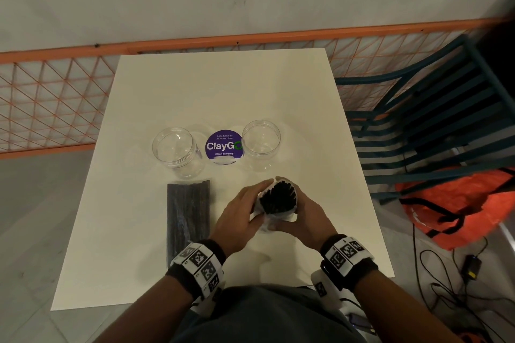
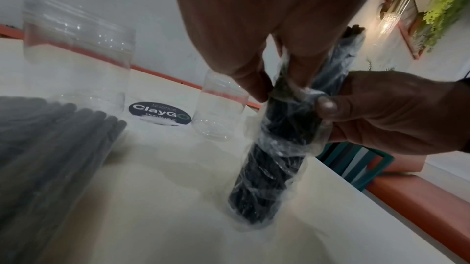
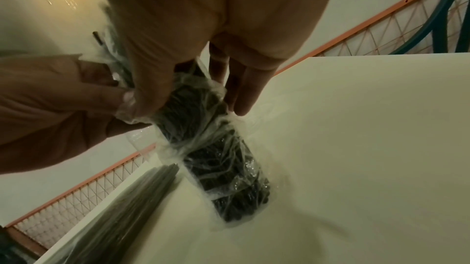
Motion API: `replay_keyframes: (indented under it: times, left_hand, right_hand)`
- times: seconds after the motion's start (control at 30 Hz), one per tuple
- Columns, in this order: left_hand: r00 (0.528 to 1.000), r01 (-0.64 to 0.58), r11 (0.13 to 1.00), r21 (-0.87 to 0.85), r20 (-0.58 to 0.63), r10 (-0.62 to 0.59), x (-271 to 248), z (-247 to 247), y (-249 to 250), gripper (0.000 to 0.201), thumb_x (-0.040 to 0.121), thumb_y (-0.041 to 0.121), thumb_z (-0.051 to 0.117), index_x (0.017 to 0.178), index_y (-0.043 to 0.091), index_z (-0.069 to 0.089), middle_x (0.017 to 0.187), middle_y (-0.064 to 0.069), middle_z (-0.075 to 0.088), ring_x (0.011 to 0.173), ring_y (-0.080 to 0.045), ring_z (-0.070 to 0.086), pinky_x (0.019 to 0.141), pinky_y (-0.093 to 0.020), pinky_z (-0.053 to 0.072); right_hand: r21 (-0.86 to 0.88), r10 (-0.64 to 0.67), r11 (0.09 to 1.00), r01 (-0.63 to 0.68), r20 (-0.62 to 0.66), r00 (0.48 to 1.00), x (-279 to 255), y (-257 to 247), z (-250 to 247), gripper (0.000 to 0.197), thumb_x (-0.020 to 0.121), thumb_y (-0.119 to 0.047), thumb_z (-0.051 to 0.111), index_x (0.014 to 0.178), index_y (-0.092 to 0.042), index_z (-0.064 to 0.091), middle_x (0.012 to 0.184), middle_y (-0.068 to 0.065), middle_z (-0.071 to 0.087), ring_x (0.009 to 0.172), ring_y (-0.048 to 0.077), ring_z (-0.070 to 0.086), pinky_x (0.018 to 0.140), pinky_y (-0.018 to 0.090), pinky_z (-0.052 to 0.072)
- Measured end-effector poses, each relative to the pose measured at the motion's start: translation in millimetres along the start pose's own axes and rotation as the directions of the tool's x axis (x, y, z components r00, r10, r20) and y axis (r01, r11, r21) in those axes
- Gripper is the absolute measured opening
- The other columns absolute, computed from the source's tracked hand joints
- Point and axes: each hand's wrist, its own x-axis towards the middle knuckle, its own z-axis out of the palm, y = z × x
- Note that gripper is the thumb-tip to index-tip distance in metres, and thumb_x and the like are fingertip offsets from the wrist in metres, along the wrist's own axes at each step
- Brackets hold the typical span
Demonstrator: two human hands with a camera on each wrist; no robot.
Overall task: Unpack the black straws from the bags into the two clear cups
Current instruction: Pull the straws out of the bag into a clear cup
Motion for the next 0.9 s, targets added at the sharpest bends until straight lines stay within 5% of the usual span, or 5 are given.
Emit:
replay_keyframes:
  times: [0.2, 0.47, 0.73, 0.83, 0.9]
  left_hand:
    - [0.998, 0.038, 0.994, -0.103, 0.047, -0.034, 2, -1, 8, 0.088, 0.074, 0.039, 0.080, 0.148, 0.033, 0.033, 0.145, 0.018, 0.045, 0.132, 0.005, 0.041, 0.110, -0.013, 0.033]
    - [0.995, 0.076, 0.997, 0.005, -0.068, -0.075, 1, 18, 8, 0.056, 0.071, 0.062, 0.074, 0.120, 0.047, 0.053, 0.125, 0.018, 0.060, 0.121, -0.011, 0.053, 0.107, -0.035, 0.043]
    - [0.997, 0.068, 0.992, -0.102, 0.040, -0.064, 2, 35, 9, 0.065, 0.087, 0.053, 0.055, 0.144, 0.031, 0.032, 0.135, 0.030, 0.041, 0.128, 0.014, 0.040, 0.111, -0.016, 0.031]
    - [0.996, 0.079, 0.997, -0.016, 0.030, -0.079, 6, 30, 8, 0.071, 0.084, 0.065, 0.057, 0.144, 0.033, 0.036, 0.139, 0.013, 0.048, 0.133, -0.003, 0.045, 0.113, -0.033, 0.038]
    - [0.990, 0.113, 0.984, -0.135, 0.102, -0.099, 7, 19, 16, 0.072, 0.078, 0.058, 0.068, 0.139, 0.045, 0.033, 0.135, 0.021, 0.050, 0.128, 0.006, 0.048, 0.107, -0.018, 0.040]
  right_hand:
    - [-0.176, -0.044, 0.983, 0.043, -0.003, 0.999, 2, -4, 0, 0.048, 0.079, -0.029, 0.078, 0.123, -0.019, 0.060, 0.116, -0.002, 0.070, 0.106, 0.022, 0.063, 0.078, 0.025, 0.041]
    - [-0.228, 0.008, 0.973, 0.015, 0.099, 0.995, 7, 4, 10, 0.102, 0.057, -0.062, 0.082, 0.144, -0.039, 0.034, 0.141, -0.018, 0.045, 0.124, 0.006, 0.047, 0.102, 0.028, 0.041]
    - [-0.228, -0.043, 0.971, 0.074, 0.137, 0.990, 11, -14, 12, 0.062, 0.075, -0.046, 0.063, 0.120, -0.004, 0.061, 0.099, -0.008, 0.049, 0.092, 0.010, 0.046, 0.068, 0.002, 0.029]
    - [-0.104, -0.045, 0.993, 0.051, 0.067, 0.997, 17, -9, 15, 0.072, 0.061, -0.060, 0.044, 0.102, -0.004, 0.065, 0.081, -0.010, 0.055, 0.082, 0.018, 0.054, 0.070, 0.020, 0.039]
    - [-0.064, -0.016, 0.998, 0.021, 0.079, 0.997, 22, -12, 11, 0.060, 0.067, -0.055, 0.053, 0.096, -0.003, 0.065, 0.081, -0.001, 0.063, 0.082, 0.024, 0.059, 0.071, 0.030, 0.046]
